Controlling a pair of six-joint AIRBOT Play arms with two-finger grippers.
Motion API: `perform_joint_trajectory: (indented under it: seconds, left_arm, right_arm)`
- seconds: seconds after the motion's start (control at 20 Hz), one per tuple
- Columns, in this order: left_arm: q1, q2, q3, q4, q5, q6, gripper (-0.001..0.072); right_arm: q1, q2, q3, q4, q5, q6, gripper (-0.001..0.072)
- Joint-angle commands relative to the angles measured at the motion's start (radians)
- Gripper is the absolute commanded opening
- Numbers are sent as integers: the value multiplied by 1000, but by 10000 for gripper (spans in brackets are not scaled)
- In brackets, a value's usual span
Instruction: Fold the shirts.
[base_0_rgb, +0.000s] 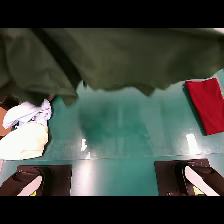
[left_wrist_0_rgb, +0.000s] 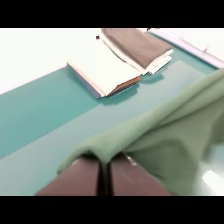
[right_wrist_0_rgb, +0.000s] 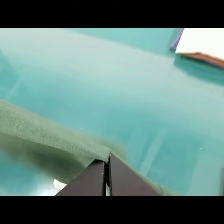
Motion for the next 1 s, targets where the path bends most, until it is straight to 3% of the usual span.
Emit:
perform_joint_trajectory:
  seconds: [0.0, 0.15, 0.3, 0.5, 0.65, 0.7, 0.75, 0.95]
  left_arm:
    - [1, -8, -27, 25, -62, -12, 26]
    - [1, -106, -221, 20, -122, -11, 27]
    - [1, -244, -486, 21, -106, 9, 27]
    - [1, -473, -661, 21, 50, 90, 28]
    - [2, -555, -658, 20, 171, 86, 37]
    - [2, -558, -646, 21, 192, 84, 289]
    - [10, -557, -620, 27, 189, 53, 578]
    - [135, -523, -502, 30, 42, -22, 563]
  right_arm:
    - [1, -69, 121, -15, 109, 70, 16]
    - [1, -169, 56, -16, 146, 95, 16]
    - [17, -275, -158, -17, 135, 95, 16]
    - [38, -424, -442, -14, -49, 65, 17]
    - [38, -502, -454, -13, -152, 65, 52]
    - [35, -519, -421, -13, -161, 65, 295]
    - [29, -531, -378, -12, -160, 68, 474]
    - [-22, -469, -279, -16, -128, 67, 481]
